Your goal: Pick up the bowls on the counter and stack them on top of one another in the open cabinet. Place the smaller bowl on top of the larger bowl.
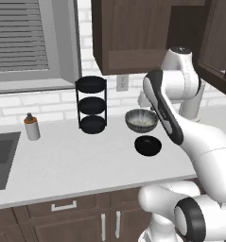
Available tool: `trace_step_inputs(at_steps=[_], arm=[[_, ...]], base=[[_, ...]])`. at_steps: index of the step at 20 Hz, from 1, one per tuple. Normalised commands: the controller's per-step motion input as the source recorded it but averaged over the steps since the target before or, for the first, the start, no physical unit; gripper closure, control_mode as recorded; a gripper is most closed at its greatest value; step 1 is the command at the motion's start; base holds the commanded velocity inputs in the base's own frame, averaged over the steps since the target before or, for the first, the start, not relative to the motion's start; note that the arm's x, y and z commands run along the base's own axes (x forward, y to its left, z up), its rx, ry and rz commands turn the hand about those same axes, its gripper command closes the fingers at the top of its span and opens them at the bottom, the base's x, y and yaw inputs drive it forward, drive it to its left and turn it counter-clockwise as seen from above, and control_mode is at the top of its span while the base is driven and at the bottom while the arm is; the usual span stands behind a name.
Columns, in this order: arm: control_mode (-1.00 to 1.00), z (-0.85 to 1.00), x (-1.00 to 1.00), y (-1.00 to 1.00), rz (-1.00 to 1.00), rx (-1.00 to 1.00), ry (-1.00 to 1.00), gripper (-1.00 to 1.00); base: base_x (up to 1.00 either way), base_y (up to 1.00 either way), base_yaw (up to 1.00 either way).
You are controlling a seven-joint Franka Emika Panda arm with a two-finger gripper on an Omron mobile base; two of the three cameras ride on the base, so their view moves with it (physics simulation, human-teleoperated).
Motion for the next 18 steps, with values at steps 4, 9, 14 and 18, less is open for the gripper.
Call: trace_step_inputs(at_steps=[4,9,14,18], arm=[[-1.0,0.0,0.0,0.0,0.0,-0.01,0.0,-1.0],[-1.0,-0.11,0.0,0.0,0.0,0.0,0.02,-1.0],[-1.0,-0.89,0.0,0.0,0.0,-0.11,0.24,-1.0],[-1.0,-1.0,0.0,-0.09,0.0,-0.04,0.23,-1.0]], base=[[0.0,0.0,0.0],[0.0,0.0,0.0],[0.0,0.0,0.0],[0.0,0.0,0.0]])
